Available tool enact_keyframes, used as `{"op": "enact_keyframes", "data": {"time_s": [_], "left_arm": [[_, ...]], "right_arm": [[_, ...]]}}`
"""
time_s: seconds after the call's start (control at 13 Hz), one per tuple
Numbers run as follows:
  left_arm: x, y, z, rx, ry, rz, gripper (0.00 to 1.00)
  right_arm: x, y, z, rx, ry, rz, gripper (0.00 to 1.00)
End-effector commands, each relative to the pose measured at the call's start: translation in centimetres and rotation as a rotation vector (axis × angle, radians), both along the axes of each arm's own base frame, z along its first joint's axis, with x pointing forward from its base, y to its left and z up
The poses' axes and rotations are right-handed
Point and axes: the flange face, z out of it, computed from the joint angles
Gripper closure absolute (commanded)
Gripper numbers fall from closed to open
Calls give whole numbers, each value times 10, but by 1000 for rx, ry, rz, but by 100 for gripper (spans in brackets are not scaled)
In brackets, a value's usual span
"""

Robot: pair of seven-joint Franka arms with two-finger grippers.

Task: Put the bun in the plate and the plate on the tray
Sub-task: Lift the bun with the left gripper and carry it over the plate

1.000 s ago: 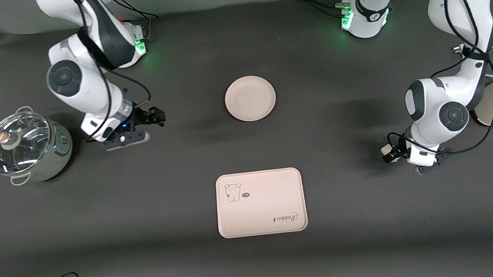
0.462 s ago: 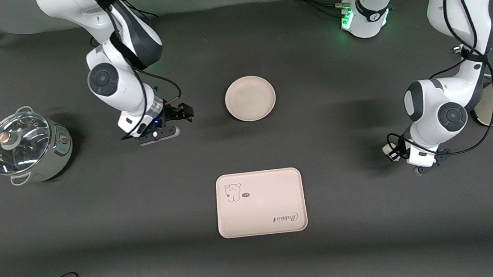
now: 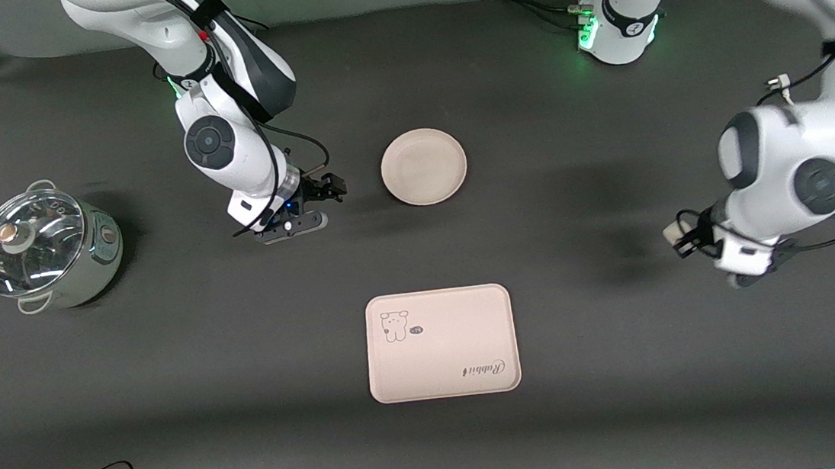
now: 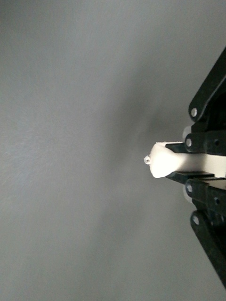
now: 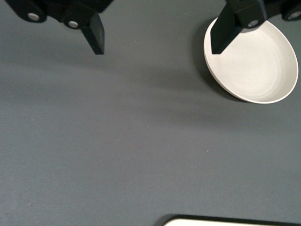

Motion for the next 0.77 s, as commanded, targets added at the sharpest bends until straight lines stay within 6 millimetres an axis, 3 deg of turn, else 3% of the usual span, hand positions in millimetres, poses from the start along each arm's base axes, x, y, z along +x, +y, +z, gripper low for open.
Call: {"op": "enact_keyframes", "data": {"time_s": [0.0, 0.23, 0.38, 0.46, 0.69], "left_arm": [[-40, 2, 92, -13, -7, -46, 82], [-83, 4, 168, -25, -3, -100, 81], [-102, -3, 191, -32, 4, -112, 81], [-109, -18, 198, -30, 8, -123, 81], [-127, -109, 205, -65, 3, -55, 81]], "right_arm": [[-9, 8, -12, 10, -13, -23, 0], [-11, 8, -23, 10, -8, -25, 0], [-10, 8, -27, 9, -5, -25, 0], [-11, 8, -33, 7, 3, -25, 0], [-10, 6, -43, 5, 16, -30, 0]]}}
